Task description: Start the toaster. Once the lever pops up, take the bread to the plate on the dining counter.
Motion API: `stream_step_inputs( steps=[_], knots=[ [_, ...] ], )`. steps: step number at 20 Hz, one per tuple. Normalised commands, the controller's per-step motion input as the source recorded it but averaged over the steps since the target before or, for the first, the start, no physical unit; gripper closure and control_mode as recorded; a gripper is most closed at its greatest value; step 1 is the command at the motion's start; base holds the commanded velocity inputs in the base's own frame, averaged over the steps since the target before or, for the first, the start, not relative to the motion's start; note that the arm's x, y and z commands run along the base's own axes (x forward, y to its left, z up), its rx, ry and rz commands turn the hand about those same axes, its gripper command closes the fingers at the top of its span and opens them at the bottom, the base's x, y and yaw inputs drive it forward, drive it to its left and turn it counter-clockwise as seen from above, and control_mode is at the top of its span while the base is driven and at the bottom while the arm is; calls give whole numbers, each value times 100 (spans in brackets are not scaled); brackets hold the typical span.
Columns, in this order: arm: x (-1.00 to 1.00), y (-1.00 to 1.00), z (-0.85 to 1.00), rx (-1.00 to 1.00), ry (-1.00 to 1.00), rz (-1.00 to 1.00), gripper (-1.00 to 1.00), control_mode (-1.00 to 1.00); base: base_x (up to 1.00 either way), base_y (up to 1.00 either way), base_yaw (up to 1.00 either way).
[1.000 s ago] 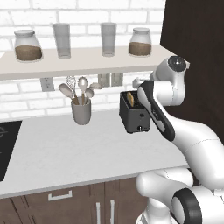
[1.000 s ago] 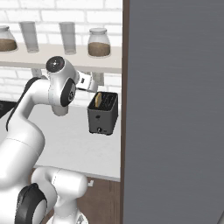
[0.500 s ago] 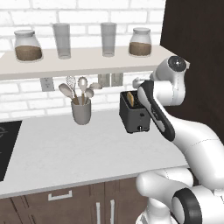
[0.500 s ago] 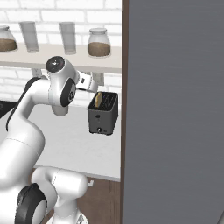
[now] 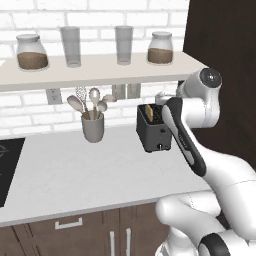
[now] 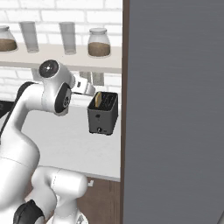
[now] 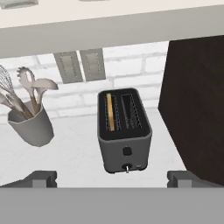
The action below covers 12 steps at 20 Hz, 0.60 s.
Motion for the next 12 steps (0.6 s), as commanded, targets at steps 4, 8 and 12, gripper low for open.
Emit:
stream_step_inputs(
  steps=[4,8,12],
  knots=[
    [-29,0,-25,0,-2,0,-100,-100,0,0,0],
    [0,0,-31,0,0,0,-100,-100,0,0,0],
    [28,0,-22,0,0,0,-100,-100,0,0,0]
  ],
)
